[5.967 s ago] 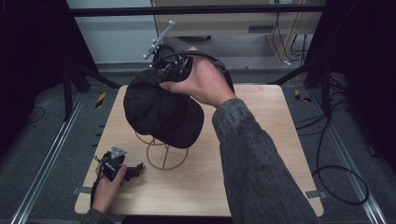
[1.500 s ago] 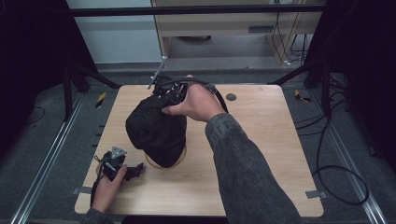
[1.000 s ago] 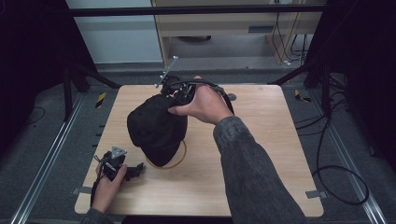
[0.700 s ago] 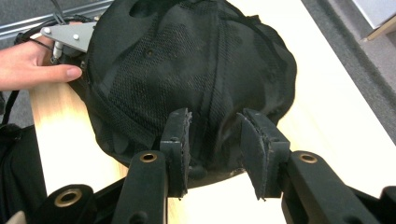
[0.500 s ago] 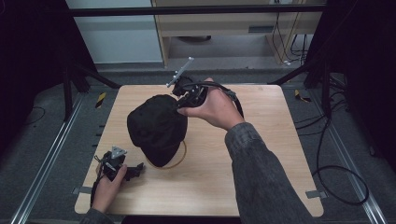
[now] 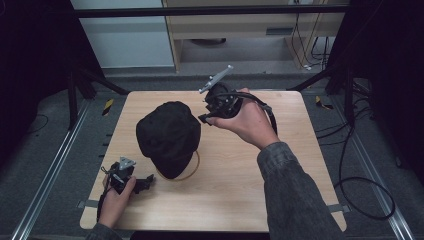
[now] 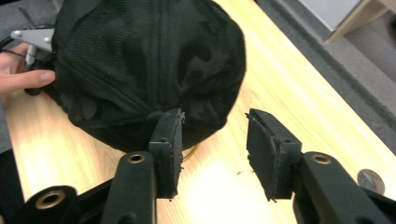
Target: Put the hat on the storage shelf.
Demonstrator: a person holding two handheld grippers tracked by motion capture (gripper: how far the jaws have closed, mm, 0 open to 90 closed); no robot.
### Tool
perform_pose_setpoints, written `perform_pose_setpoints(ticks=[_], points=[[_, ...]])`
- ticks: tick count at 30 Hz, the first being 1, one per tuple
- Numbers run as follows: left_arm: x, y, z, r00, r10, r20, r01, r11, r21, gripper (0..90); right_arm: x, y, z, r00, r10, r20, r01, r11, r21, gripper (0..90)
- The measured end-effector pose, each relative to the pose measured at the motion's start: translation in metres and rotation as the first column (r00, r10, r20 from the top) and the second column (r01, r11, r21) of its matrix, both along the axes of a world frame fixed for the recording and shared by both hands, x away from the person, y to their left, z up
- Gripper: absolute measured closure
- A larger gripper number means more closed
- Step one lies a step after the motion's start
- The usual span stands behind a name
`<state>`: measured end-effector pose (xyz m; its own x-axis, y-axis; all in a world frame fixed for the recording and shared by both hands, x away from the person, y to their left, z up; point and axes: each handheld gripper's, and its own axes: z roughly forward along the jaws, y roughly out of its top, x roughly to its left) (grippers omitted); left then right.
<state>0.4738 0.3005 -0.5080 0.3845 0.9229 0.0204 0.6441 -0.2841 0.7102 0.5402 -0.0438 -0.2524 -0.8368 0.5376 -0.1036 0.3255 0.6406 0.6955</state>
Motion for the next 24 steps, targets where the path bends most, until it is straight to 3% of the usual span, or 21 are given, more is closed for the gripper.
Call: perform_pose_setpoints(ticks=[15, 19, 22, 23, 24], points=[[0.0, 0.0, 0.0, 1.0, -0.001, 0.0, 0.001, 1.0, 0.0, 0.0, -0.012, -0.039, -0.014, 0.9898, -0.136, 0.043, 0.134, 0.99, 0.038, 28.0], [0.0, 0.0, 0.0, 1.0, -0.001, 0.0, 0.001, 1.0, 0.0, 0.0, -0.017, -0.055, -0.029, 0.975, -0.213, 0.062, 0.211, 0.977, 0.039, 17.0], [-0.001, 0.0, 0.0, 1.0, -0.002, 0.002, 0.002, 1.0, -0.002, 0.0, -0.021, -0.067, -0.04, 0.9642, -0.254, 0.077, 0.251, 0.967, 0.043, 14.0], [-0.001, 0.0, 0.0, 1.0, -0.002, 0.002, 0.002, 1.0, -0.002, 0.0, -0.021, -0.067, -0.04, 0.9642, -0.254, 0.077, 0.251, 0.967, 0.043, 14.0], [-0.001, 0.0, 0.0, 1.0, -0.001, 0.001, 0.001, 1.0, -0.005, 0.0, -0.024, -0.077, -0.051, 0.9542, -0.288, 0.081, 0.285, 0.957, 0.052, 12.1]])
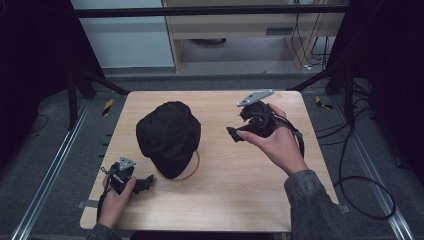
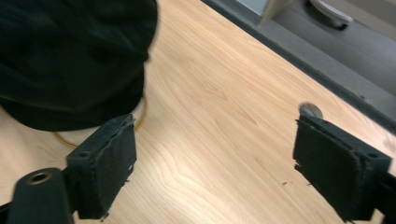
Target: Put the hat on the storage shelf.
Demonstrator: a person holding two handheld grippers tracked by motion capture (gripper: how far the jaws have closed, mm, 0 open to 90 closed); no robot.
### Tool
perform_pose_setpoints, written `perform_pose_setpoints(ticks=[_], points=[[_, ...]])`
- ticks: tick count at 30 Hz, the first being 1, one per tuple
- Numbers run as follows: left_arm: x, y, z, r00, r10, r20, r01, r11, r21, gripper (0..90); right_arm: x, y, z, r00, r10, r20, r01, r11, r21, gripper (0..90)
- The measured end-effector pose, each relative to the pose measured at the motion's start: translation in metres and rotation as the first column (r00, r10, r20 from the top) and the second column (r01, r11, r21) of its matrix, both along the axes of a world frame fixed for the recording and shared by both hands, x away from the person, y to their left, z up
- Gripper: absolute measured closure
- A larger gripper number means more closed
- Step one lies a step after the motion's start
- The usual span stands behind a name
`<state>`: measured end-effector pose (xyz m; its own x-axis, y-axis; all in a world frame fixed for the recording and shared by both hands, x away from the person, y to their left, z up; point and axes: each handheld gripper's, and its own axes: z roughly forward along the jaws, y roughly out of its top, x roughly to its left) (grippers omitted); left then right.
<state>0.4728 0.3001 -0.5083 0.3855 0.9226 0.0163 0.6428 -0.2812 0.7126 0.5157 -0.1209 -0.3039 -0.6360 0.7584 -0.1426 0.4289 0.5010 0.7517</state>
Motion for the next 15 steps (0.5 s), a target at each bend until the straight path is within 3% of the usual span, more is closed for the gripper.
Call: perform_pose_setpoints(ticks=[6, 15], points=[[0.0, 0.0, 0.0, 1.0, -0.005, -0.002, 0.005, 1.0, 0.003, 0.0, -0.012, -0.025, -0.041, 0.9972, -0.075, -0.001, 0.075, 0.997, 0.037, 9.7], [0.001, 0.002, 0.0, 0.9999, -0.017, -0.001, 0.017, 0.9999, 0.003, 0.0, -0.031, -0.053, -0.128, 0.9828, -0.162, -0.089, 0.169, 0.983, 0.078, 8.0]])
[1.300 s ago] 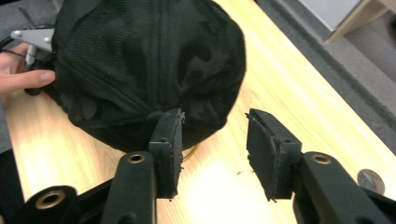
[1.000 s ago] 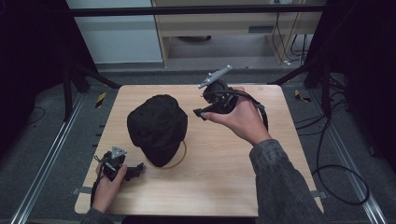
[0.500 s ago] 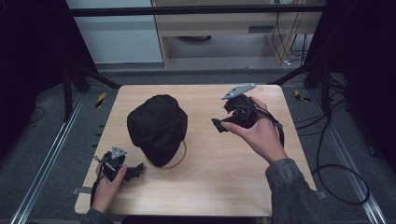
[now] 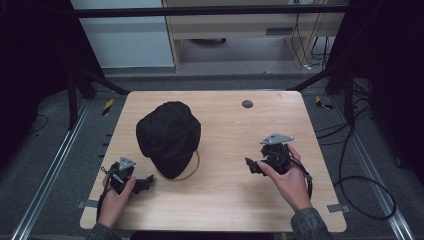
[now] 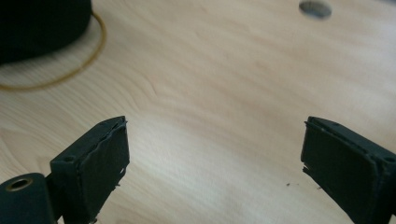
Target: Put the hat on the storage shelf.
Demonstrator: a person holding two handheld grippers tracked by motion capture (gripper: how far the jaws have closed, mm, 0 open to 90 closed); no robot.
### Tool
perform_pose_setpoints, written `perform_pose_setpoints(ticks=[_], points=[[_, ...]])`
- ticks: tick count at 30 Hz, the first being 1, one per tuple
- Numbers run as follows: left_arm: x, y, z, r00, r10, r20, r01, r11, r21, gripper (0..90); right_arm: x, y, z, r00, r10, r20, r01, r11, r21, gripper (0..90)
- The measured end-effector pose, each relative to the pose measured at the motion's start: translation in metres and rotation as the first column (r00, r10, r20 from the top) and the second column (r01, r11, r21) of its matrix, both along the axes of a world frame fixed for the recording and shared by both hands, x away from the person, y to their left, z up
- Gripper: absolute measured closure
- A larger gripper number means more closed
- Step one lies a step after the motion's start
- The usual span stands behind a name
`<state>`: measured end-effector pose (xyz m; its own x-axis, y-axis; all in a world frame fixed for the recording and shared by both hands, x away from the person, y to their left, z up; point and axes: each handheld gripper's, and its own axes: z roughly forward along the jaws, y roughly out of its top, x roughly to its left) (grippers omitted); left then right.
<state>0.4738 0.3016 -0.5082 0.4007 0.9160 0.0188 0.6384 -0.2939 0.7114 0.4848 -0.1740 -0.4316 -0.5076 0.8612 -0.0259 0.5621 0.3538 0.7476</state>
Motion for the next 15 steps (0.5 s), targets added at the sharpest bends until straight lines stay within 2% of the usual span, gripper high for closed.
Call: perform_pose_setpoints(ticks=[4, 7, 8, 9, 15], points=[[0.001, 0.001, 0.0, 0.9999, -0.011, 0.001, 0.011, 0.9999, 0.0, 0.0, -0.004, -0.01, -0.032, 0.9985, -0.043, -0.033, 0.044, 0.999, 0.006, 7.8], [0.003, 0.003, 0.0, 0.9998, -0.018, 0.001, 0.018, 0.9998, -0.004, 0.0, -0.005, -0.015, -0.047, 0.9961, -0.076, -0.045, 0.076, 0.997, 0.0, 7.9], [0.003, 0.003, 0.0, 0.9998, -0.018, 0.001, 0.018, 0.9998, -0.004, 0.0, -0.005, -0.015, -0.047, 0.9961, -0.076, -0.045, 0.076, 0.997, 0.0, 7.9], [0.004, 0.005, 0.0, 0.9996, -0.027, 0.002, 0.027, 0.9996, -0.002, 0.0, -0.006, -0.02, -0.056, 0.9929, -0.107, -0.051, 0.107, 0.994, -0.012, 7.9], [0.007, 0.009, 0.0, 0.999, -0.044, 0.003, 0.044, 0.999, -0.003, 0.0, -0.007, -0.029, -0.07, 0.986, -0.159, -0.048, 0.159, 0.987, -0.015, 8.0]])
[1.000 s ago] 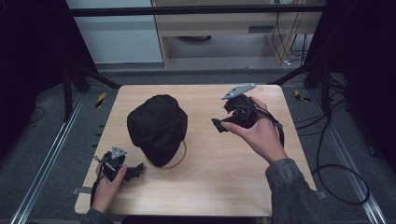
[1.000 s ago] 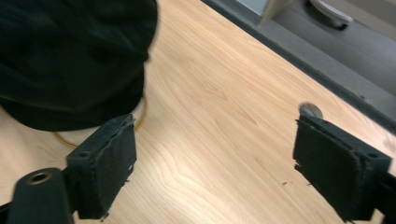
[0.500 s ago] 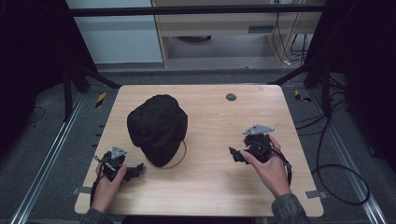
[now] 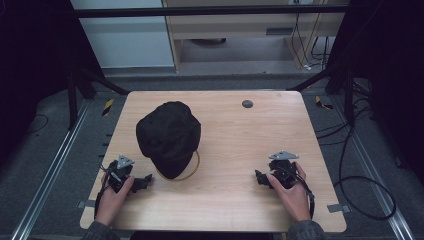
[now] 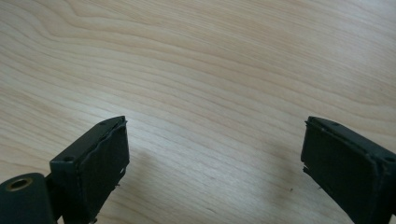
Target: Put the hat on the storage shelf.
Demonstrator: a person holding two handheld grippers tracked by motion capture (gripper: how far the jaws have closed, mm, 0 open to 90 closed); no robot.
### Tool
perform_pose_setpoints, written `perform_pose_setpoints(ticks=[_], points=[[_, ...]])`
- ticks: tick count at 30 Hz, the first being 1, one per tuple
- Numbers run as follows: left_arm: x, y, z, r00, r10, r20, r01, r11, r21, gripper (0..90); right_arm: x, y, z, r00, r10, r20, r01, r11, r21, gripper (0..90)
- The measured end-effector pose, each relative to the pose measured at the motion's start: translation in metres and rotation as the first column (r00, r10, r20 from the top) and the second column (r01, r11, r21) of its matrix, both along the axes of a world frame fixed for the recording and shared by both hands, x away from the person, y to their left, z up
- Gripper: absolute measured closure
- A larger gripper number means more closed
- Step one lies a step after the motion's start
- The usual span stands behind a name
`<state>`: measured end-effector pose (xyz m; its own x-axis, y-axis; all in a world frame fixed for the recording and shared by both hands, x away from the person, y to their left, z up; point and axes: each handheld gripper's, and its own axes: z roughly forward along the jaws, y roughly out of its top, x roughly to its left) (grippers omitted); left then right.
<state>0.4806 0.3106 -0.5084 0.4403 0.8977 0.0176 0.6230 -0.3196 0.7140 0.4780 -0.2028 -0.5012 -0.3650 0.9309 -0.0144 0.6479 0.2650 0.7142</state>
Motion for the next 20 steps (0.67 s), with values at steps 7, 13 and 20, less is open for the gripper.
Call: perform_pose_setpoints(ticks=[7, 13, 20], points=[[0.001, 0.002, 0.0, 1.0, 0.0, 0.001, 0.0, 1.0, -0.001, 0.0, -0.004, -0.008, -0.01, 0.9993, -0.032, 0.019, 0.032, 0.999, 0.016, 5.9], [0.002, 0.004, 0.0, 1.0, -0.009, -0.002, 0.009, 1.0, -0.001, 0.0, -0.004, -0.009, -0.011, 0.9986, -0.051, 0.015, 0.051, 0.999, 0.02, 2.5], [0.003, 0.004, 0.0, 1.0, -0.005, 0.0, 0.005, 1.0, -0.003, 0.0, -0.007, -0.016, -0.011, 0.9951, -0.098, 0.009, 0.098, 0.995, 0.019, 0.4]])
